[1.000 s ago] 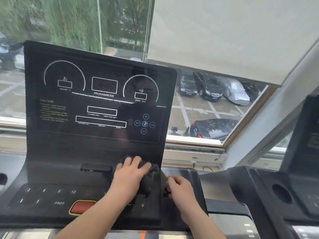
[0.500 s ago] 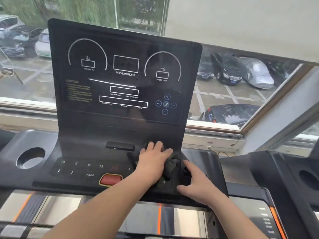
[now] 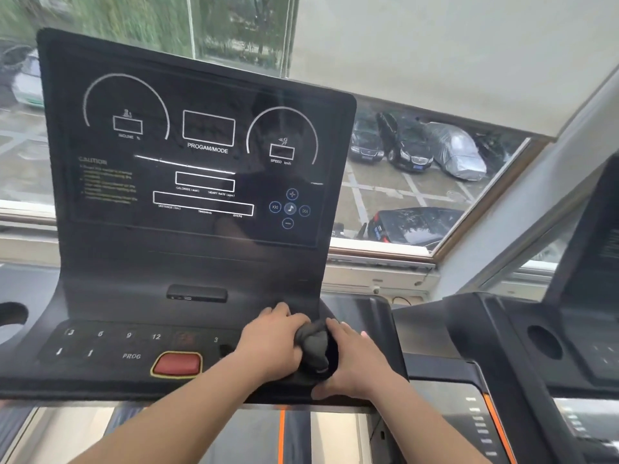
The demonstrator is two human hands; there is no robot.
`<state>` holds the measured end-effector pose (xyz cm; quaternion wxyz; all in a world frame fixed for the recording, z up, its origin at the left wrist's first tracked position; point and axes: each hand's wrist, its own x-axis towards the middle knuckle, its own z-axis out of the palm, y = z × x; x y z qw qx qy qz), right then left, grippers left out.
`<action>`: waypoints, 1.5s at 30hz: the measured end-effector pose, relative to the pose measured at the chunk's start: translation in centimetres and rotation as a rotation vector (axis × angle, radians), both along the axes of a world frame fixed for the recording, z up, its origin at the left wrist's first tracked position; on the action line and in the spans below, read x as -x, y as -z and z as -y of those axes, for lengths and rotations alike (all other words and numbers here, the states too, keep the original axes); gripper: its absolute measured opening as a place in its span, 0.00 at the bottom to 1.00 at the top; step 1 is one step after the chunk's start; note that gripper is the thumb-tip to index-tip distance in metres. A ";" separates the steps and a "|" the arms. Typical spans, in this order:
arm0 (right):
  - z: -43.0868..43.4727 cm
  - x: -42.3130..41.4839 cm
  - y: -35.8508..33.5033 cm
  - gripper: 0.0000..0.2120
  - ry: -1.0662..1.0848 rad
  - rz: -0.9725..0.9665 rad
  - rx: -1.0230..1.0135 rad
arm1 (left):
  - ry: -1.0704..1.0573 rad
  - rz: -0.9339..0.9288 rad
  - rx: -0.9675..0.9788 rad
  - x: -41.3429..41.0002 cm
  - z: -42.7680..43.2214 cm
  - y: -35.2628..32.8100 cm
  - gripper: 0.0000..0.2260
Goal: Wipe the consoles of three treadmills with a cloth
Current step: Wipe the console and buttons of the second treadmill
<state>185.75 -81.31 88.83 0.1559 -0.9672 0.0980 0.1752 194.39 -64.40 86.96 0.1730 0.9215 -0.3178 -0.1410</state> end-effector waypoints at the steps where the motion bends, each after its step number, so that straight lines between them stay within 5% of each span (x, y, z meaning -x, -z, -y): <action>1: 0.1 -0.1 -0.2 0.61 -0.002 -0.012 0.001 | 0.035 -0.029 0.004 0.3 -0.6 0.1 0.19; 10: -0.3 -0.8 -0.9 0.58 0.013 -0.088 0.071 | -0.090 0.083 0.022 -0.8 -0.1 0.5 0.20; 16: 0.1 -0.6 -0.7 0.59 0.019 -0.063 0.061 | 0.155 0.018 0.014 1.5 -2.3 0.5 0.18; 22: -0.2 -0.3 -0.8 0.62 0.052 -0.059 0.012 | -0.099 0.215 -0.089 -0.5 -0.7 0.5 0.24; 34: -0.6 -0.4 -1.2 0.55 0.020 -0.033 0.067 | 0.071 -0.191 0.068 4.6 -3.4 -1.0 0.15; 38: -1.1 -0.8 -2.0 0.56 0.042 -0.080 0.069 | -0.150 -0.033 0.182 1.3 -1.9 -2.2 0.16; 45: -1.6 -1.2 -2.3 0.53 0.073 -0.117 0.093 | -0.125 0.031 -0.126 3.6 1.2 -0.6 0.23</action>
